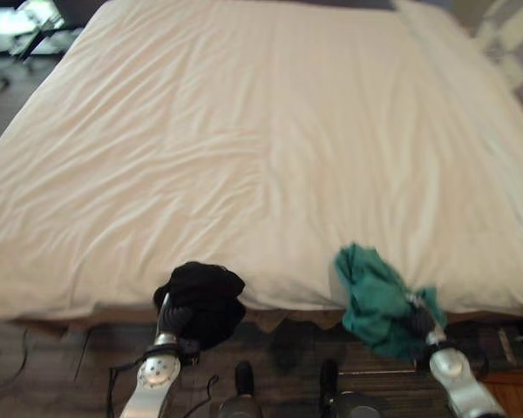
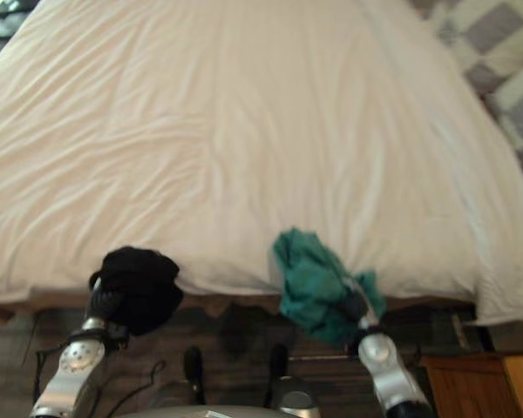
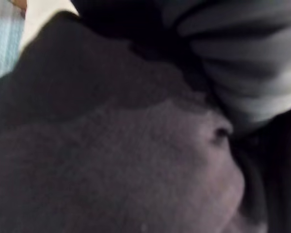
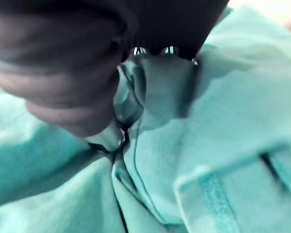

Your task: Tidy up the quilt and then pick up the clothes from the bed and put them into the laundry hamper.

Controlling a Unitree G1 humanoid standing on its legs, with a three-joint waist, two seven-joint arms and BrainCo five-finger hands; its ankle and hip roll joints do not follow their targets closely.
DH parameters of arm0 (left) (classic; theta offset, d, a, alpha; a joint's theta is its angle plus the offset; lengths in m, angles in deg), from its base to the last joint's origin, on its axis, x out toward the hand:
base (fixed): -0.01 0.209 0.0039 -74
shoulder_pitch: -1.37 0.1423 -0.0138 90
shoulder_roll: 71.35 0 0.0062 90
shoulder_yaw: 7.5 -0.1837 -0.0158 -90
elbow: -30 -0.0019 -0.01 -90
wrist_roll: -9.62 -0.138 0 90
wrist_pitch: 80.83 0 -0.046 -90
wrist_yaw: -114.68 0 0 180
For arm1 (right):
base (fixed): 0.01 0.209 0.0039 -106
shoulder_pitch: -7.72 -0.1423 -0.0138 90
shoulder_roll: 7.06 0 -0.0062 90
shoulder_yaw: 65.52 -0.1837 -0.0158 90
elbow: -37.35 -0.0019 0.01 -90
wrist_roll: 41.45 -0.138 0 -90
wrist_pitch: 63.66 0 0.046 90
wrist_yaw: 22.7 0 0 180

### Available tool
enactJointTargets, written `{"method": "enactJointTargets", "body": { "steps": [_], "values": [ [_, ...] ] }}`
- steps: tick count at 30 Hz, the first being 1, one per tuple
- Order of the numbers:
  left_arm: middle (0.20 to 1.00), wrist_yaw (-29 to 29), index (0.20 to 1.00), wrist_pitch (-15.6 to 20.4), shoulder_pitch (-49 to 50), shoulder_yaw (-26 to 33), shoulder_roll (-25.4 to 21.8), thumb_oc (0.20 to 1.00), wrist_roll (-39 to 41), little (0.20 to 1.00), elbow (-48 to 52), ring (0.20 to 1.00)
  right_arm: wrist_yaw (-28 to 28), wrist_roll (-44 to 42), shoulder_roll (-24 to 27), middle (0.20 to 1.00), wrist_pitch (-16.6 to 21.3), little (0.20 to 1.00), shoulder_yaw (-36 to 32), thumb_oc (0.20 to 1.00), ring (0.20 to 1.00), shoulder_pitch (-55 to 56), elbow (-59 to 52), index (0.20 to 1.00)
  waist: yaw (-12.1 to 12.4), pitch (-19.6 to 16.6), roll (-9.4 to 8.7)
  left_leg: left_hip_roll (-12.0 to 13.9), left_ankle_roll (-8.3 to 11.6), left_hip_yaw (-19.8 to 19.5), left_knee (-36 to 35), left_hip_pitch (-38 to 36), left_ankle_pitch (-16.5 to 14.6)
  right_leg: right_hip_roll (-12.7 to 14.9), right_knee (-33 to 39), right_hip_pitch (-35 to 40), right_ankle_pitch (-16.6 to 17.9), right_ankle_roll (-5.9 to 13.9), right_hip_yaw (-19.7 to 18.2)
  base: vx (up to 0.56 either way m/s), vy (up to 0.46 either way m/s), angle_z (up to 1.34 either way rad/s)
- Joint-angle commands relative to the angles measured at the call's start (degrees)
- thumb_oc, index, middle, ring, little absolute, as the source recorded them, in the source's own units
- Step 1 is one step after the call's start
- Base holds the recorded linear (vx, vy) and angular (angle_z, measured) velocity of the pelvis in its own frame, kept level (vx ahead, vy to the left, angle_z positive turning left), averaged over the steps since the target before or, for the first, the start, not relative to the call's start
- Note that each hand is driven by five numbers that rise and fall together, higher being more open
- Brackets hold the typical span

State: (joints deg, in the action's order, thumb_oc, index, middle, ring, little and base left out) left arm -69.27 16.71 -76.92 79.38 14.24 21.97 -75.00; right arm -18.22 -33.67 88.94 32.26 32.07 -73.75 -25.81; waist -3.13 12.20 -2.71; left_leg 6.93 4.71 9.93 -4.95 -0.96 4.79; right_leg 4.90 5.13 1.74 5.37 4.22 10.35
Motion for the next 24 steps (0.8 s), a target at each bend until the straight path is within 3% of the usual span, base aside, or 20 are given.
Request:
{"method": "enactJointTargets", "body": {
  "steps": [1,7,8,9,10,12,14,16,17,18,19,20,21,22,23,24],
  "values": [
    [0.200,0.6,0.200,2.4,0.8,1.3,-1.3,0.200,0.1,0.200,-2.4,0.200,-0.1,-4.7,2.7,0.200,1.3,0.200,-1.8,0.200,0.200,1.2,1.6,0.200,0.1,-3.4,-0.11,1.7,0.95,1.1,0.0,-0.6,-3.2,-0.3,-1.9,0.8,-8.7,2.83,-0.6,0.01,-0.013,-0.36],
    [0.200,-0.8,0.200,4.2,3.1,2.3,-0.9,0.200,2.1,0.200,-4.9,0.200,1.5,-5.4,2.4,0.200,3.6,0.200,1.0,0.200,0.200,-1.5,-2.9,0.200,4.0,-1.1,1.02,0.6,0.15,-1.9,0.0,-0.1,-2.5,-0.1,-0.6,0.9,-7.8,3.15,0.7,-0.08,0.030,-0.10],
    [0.200,-2.4,0.200,4.7,1.5,1.0,-1.0,0.200,1.4,0.200,-7.1,0.200,3.1,-4.5,2.5,0.200,4.4,0.200,2.4,0.200,0.200,-3.4,-3.9,0.200,6.7,0.1,2.06,-0.4,1.06,-3.9,0.0,3.8,-1.2,1.2,-0.3,0.1,-7.6,3.26,5.2,-0.25,0.051,0.31],
    [0.200,-2.4,0.200,4.7,1.5,1.0,-1.0,0.200,1.4,0.200,-7.1,0.200,3.1,-4.5,2.5,0.200,4.5,0.200,2.4,0.200,0.200,-3.4,-3.8,0.200,6.4,-0.1,2.07,-0.5,1.03,-4.1,0.0,4.2,-1.0,1.2,-0.3,-0.1,-7.4,3.25,5.4,-0.31,0.052,0.91],
    [0.200,-3.5,0.200,5.1,0.5,0.2,-1.2,0.200,0.7,0.200,-7.4,0.200,4.3,-4.0,2.8,0.200,4.7,0.200,2.6,0.200,0.200,-4.1,-4.8,0.200,7.4,0.1,2.64,-0.4,1.61,-3.7,0.0,6.2,-0.3,2.3,-0.1,-0.6,-7.6,3.28,9.3,-0.19,0.060,1.32],
    [0.200,-5.3,0.200,5.9,-1.4,-0.9,-1.0,0.200,0.2,0.200,-7.3,0.200,6.2,-3.2,3.0,0.200,5.0,0.200,3.2,0.200,0.200,-5.8,-6.1,0.200,7.7,-0.3,2.85,2.5,1.61,6.0,0.0,6.5,-2.9,5.6,-0.5,0.5,-8.5,4.22,17.9,-0.15,0.131,2.16],
    [0.200,-6.1,0.200,6.6,-2.3,-1.4,-1.4,0.200,0.7,0.200,-7.3,0.200,6.7,-4.1,2.2,0.200,5.3,0.200,3.7,0.200,0.200,-7.0,-7.3,0.200,7.4,-0.7,2.43,6.0,1.42,15.2,0.8,4.7,-2.6,7.6,-1.1,2.1,-7.3,4.40,24.1,-0.12,0.178,3.08],
    [0.200,-6.6,0.200,6.3,-2.9,-0.9,-1.5,0.200,1.7,0.200,-8.8,0.200,6.8,-6.0,0.4,0.200,5.2,0.200,2.8,0.200,0.200,-5.9,-7.4,0.200,6.9,-1.3,1.95,8.2,1.97,19.9,3.3,2.7,-2.1,9.2,-2.5,4.1,-6.5,4.00,28.7,-0.09,0.183,2.52],
    [0.200,-6.6,0.200,6.3,-2.9,-0.9,-1.5,0.200,1.7,0.200,-8.8,0.200,6.8,-6.0,0.4,0.200,5.2,0.200,2.8,0.200,0.200,-5.9,-7.5,0.200,6.7,-1.3,1.94,8.2,1.97,19.7,3.3,2.8,-2.2,9.2,-2.5,4.2,-6.5,4.01,28.8,-0.02,0.202,1.96],
    [0.200,-7.3,0.200,6.5,-3.5,-0.5,-1.1,0.200,2.9,0.200,-9.0,0.200,7.0,-7.1,-0.5,0.200,5.0,0.200,2.5,0.200,0.200,-5.6,-7.1,0.200,7.0,-1.9,1.60,9.4,2.20,22.0,3.8,2.2,-2.0,10.1,-3.3,4.9,-6.3,3.81,30.6,0.08,0.423,2.73],
    [0.200,-8.0,0.200,6.9,-4.4,-0.7,-1.3,0.200,4.4,0.200,-9.4,0.200,7.2,-8.7,-2.0,0.200,4.4,0.200,1.7,0.200,0.200,-5.1,-6.6,0.200,7.5,-3.3,1.77,9.8,2.54,21.2,2.4,1.5,-1.1,11.8,-5.9,7.7,-6.0,4.70,34.8,0.24,0.777,3.27],
    [0.200,-7.7,0.200,6.6,-3.7,-0.6,-0.9,0.200,4.0,0.200,-10.4,0.200,6.2,-9.6,-4.0,0.200,3.8,0.200,1.1,0.200,0.200,-3.4,-7.2,0.200,8.2,-4.0,1.44,6.8,1.43,17.8,1.0,1.6,-2.0,15.9,-11.6,8.6,-4.0,5.82,36.6,0.24,0.658,2.94],
    [0.200,-7.6,0.200,6.6,-3.7,-0.6,-1.0,0.200,4.0,0.200,-10.4,0.200,6.1,-9.6,-4.0,0.200,3.8,0.200,1.1,0.200,0.200,-3.3,-7.2,0.200,8.0,-4.1,1.24,6.4,1.20,17.6,1.0,1.7,-2.1,16.4,-11.9,8.6,-4.0,6.04,36.9,0.25,0.552,2.51],
    [0.200,-7.7,0.200,6.3,-3.7,-0.6,-1.2,0.200,3.1,0.200,-11.2,0.200,5.7,-10.2,-5.1,0.200,3.7,0.200,1.1,0.200,0.200,-2.7,-6.2,0.200,8.2,-4.0,1.14,4.7,-0.10,16.1,0.6,1.9,-3.5,19.5,-15.8,8.7,-1.5,7.31,38.2,0.17,0.343,2.23],
    [0.200,-8.4,0.200,6.4,-3.9,-0.6,-1.4,0.200,3.3,0.200,-11.8,0.200,5.8,-10.5,-6.0,0.200,3.5,0.200,1.1,0.200,0.200,-2.5,-5.3,0.200,8.0,-3.7,0.91,2.6,-1.09,13.5,0.5,2.3,-4.6,21.4,-19.2,8.2,1.9,8.98,36.0,0.21,0.420,2.05],
    [0.200,-8.9,0.200,6.5,-4.1,-0.8,-1.3,0.200,3.7,0.200,-12.3,0.200,6.0,-10.9,-6.1,0.200,3.3,0.200,1.3,0.200,0.200,-2.7,-4.7,0.200,8.1,-3.3,1.01,1.5,-1.87,10.9,0.4,2.7,-5.2,20.4,-20.8,6.7,1.5,8.87,30.5,0.21,0.366,1.87]
  ]
}}
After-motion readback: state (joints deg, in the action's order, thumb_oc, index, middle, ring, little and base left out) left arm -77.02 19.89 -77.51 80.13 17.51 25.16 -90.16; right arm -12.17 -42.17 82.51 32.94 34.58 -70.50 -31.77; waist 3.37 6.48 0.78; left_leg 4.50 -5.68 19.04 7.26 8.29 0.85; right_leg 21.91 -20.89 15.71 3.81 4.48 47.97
